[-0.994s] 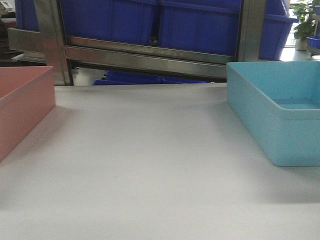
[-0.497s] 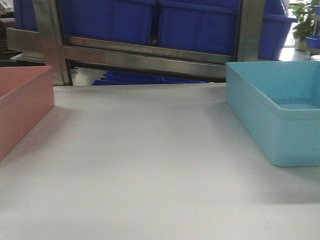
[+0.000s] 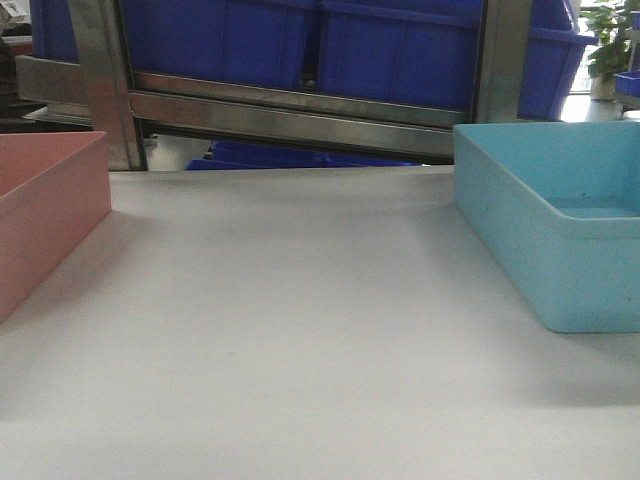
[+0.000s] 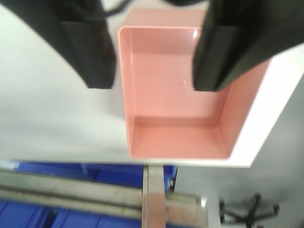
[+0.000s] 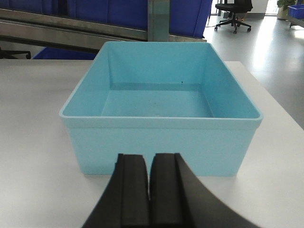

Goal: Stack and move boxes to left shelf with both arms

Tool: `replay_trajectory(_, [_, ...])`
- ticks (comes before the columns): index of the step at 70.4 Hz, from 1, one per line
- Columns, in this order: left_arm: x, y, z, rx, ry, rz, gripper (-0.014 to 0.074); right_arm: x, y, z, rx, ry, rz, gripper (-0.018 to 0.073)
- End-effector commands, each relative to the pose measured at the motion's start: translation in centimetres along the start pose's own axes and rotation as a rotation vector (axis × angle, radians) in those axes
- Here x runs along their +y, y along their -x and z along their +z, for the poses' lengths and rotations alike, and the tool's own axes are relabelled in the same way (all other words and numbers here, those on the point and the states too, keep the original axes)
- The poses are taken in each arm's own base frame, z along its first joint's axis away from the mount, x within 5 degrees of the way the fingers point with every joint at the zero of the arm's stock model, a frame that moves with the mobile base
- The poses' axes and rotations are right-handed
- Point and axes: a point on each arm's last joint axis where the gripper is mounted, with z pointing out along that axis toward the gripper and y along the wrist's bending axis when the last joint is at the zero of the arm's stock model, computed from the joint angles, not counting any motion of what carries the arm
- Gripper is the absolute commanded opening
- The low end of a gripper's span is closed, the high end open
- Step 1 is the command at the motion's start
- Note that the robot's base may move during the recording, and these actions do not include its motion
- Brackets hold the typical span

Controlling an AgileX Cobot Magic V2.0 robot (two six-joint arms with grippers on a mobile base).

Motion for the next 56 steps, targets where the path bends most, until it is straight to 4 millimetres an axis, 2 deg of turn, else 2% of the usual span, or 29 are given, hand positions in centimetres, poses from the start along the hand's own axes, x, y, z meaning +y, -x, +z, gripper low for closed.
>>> replay_trajectory(1, [0.0, 2.5, 1.2, -0.023, 0.008, 0.019, 0.0436, 0.1, 1.4, -0.3, -0.119, 0.006, -0.006, 0.0036])
replay_trajectory(10, [0.4, 3.9, 4.2, 0.120, 0.063, 0.070, 0.0484, 0.1, 1.4, -0.3, -0.119, 0.006, -0.006, 0.0036])
replay_trajectory(20, [2.5, 4.8, 8.0, 0.282, 0.135, 0.117, 0.0483, 0.1, 1.4, -0.3, -0.119, 0.006, -0.006, 0.0036])
replay_trajectory(25, [4.1, 4.8, 10.1, 0.363, 0.139, 0.101, 0.0483, 0.1, 1.4, -0.3, -0.119, 0.006, -0.006, 0.0036])
replay_trajectory(34, [8.3, 4.3, 13.1, 0.464, 0.099, -0.001, 0.0483, 0.1, 1.4, -0.3, -0.119, 0.006, -0.006, 0.0036])
replay_trajectory(40, [11.2, 4.0, 15.0, 0.456, 0.070, -0.074, 0.0483, 0.1, 1.4, -0.3, -0.119, 0.006, -0.006, 0.0036])
replay_trajectory(48, [14.0, 2.8, 18.2, 0.476, 0.063, -0.035, 0.0482, 0.1, 1.4, -0.3, -0.119, 0.006, -0.006, 0.0036])
replay_trajectory(56, [15.8, 1.6, 21.6, 0.507, 0.062, -0.011, 0.0483, 0.1, 1.4, -0.3, -0.119, 0.006, -0.006, 0.0036])
